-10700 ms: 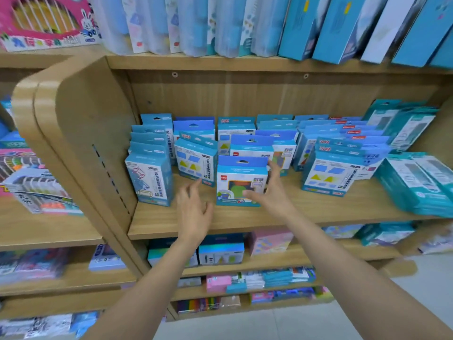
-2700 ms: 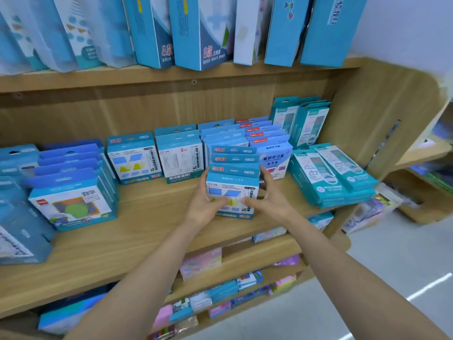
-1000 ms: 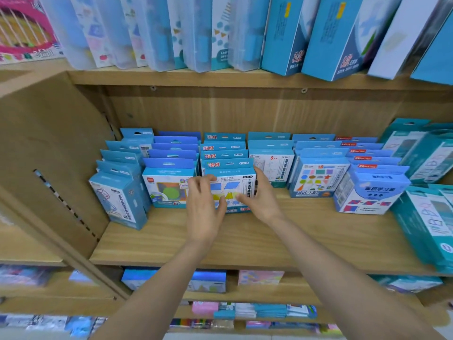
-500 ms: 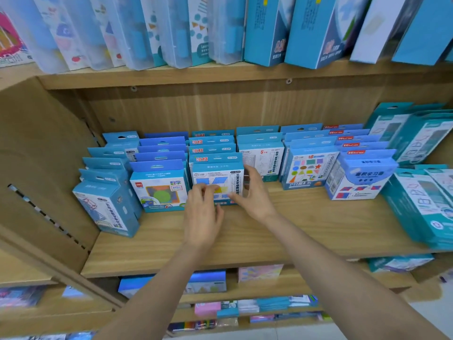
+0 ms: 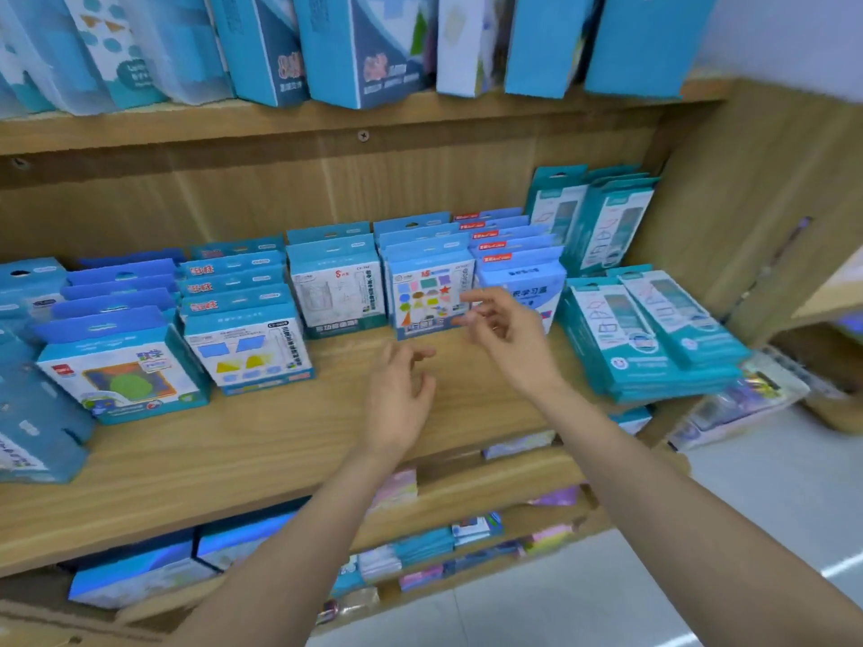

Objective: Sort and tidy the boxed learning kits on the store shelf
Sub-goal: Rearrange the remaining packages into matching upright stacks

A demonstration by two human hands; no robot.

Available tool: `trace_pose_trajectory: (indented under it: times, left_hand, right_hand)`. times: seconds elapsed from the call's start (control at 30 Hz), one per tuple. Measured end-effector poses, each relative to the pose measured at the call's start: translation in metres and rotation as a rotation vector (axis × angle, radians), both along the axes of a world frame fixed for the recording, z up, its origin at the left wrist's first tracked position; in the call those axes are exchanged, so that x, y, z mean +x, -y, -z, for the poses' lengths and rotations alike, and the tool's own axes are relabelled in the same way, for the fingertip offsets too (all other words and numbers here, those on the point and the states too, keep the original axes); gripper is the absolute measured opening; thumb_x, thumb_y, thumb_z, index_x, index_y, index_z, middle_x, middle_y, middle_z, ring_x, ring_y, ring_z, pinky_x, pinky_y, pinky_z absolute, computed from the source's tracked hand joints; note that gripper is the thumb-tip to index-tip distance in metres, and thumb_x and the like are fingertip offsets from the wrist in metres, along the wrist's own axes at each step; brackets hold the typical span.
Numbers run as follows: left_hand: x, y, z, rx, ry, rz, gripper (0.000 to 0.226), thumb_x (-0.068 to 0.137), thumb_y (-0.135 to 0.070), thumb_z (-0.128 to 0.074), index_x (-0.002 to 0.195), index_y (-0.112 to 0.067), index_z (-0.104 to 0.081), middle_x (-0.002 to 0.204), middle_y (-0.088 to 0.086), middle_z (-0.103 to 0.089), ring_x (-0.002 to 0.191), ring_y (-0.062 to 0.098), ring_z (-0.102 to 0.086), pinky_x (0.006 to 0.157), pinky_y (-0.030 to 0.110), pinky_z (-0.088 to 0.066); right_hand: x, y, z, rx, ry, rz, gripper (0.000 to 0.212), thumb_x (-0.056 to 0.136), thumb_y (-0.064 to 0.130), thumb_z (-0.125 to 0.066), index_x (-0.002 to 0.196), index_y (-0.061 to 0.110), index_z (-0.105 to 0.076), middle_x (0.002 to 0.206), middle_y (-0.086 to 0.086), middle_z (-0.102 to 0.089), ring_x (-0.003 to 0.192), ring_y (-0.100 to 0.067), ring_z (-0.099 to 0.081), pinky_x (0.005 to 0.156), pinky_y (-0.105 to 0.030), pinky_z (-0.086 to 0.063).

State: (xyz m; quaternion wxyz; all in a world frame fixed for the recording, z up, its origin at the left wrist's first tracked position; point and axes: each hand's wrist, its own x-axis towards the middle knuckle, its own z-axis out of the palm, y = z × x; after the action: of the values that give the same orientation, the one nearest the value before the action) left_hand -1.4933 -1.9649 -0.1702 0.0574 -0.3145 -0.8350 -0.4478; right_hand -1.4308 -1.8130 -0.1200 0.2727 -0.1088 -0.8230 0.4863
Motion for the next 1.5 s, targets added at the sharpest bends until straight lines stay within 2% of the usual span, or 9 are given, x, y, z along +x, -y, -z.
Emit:
trace_pose_trajectory:
  times: [0.1,0.23,0.37,0.5,0.63,0.8,1.1,1.3,1.5]
  left_hand:
    - [0.037,-0.067,-0.005,0.085,0.248,0.141,0.022,0.082,0.002,-0.060,0.099,-0.012,-0.064,0.094,0.003,-0.062,0.076,0.007,-0.055,0.073,0.016,-0.041]
    - [0.074,-0.139,-0.004,0.019,0.439,0.219,0.020,0.089,-0.012,-0.062,0.109,-0.009,-0.060,0.098,0.005,-0.061,0.084,0.013,-0.055,0.075,0.015,-0.040]
    - [0.095,-0.178,-0.012,-0.012,0.611,0.195,0.033,0.094,-0.024,-0.057,0.123,-0.010,-0.050,0.114,0.003,-0.059,0.095,0.012,-0.054,0.077,0.021,-0.041]
    - [0.103,-0.198,-0.022,0.041,0.810,0.147,0.026,0.099,-0.026,-0.047,0.123,-0.016,-0.052,0.108,-0.007,-0.057,0.078,-0.001,-0.053,0.053,0.003,-0.040]
    - [0.097,-0.206,-0.025,0.051,0.844,0.115,0.027,0.099,-0.022,-0.045,0.120,-0.012,-0.060,0.111,0.001,-0.066,0.084,0.008,-0.061,0.061,0.015,-0.044]
    - [0.090,-0.212,-0.023,0.065,0.894,0.108,0.027,0.096,-0.019,-0.047,0.118,-0.011,-0.059,0.114,0.006,-0.067,0.096,0.020,-0.064,0.075,0.030,-0.048]
    - [0.094,-0.211,-0.025,0.142,0.973,0.038,0.021,0.095,-0.014,-0.046,0.111,-0.008,-0.057,0.095,0.007,-0.069,0.071,0.017,-0.065,0.051,0.023,-0.045]
    - [0.107,-0.211,-0.031,0.190,1.059,0.017,0.021,0.095,-0.014,-0.047,0.114,-0.011,-0.056,0.095,0.007,-0.069,0.073,0.018,-0.066,0.056,0.026,-0.048]
    - [0.119,-0.215,-0.033,0.167,1.019,-0.022,0.020,0.097,-0.014,-0.045,0.116,-0.012,-0.052,0.094,0.004,-0.066,0.076,0.017,-0.063,0.061,0.028,-0.049]
  right_hand:
    - [0.043,-0.062,-0.002,0.023,0.022,0.162,0.019,0.091,0.011,-0.058,0.108,0.019,-0.064,0.081,0.001,-0.070,0.076,-0.018,-0.067,0.069,-0.031,-0.053]
    - [0.096,-0.136,0.009,0.103,0.163,0.363,0.025,0.088,0.012,-0.060,0.113,0.015,-0.059,0.097,-0.006,-0.067,0.090,-0.020,-0.063,0.078,-0.037,-0.054]
    - [0.114,-0.166,0.014,0.324,0.432,0.307,0.048,0.091,0.024,-0.061,0.134,0.009,-0.048,0.126,-0.012,-0.057,0.117,-0.028,-0.052,0.097,-0.042,-0.044]
    - [0.108,-0.171,0.004,0.394,0.604,0.199,0.049,0.094,0.028,-0.057,0.135,0.005,-0.043,0.130,-0.015,-0.054,0.119,-0.030,-0.051,0.092,-0.036,-0.042]
    - [0.100,-0.176,-0.001,0.370,0.691,0.144,0.040,0.091,0.029,-0.059,0.122,0.005,-0.047,0.121,-0.015,-0.059,0.109,-0.031,-0.056,0.080,-0.034,-0.045]
    - [0.097,-0.173,-0.002,0.372,0.723,0.136,0.046,0.091,0.033,-0.058,0.125,0.005,-0.045,0.123,-0.015,-0.057,0.111,-0.030,-0.055,0.080,-0.032,-0.043]
    - [0.109,-0.175,-0.001,0.257,0.648,0.084,0.049,0.090,0.031,-0.062,0.132,0.014,-0.042,0.124,-0.005,-0.061,0.109,-0.023,-0.058,0.078,-0.029,-0.043]
    - [0.116,-0.172,-0.001,0.174,0.609,0.084,0.043,0.092,0.031,-0.060,0.126,0.010,-0.045,0.122,-0.010,-0.058,0.109,-0.026,-0.055,0.075,-0.028,-0.039]
    - [0.130,-0.179,-0.002,0.181,0.677,0.019,0.039,0.093,0.036,-0.057,0.120,0.010,-0.046,0.102,-0.007,-0.062,0.082,-0.018,-0.056,0.054,-0.025,-0.038]
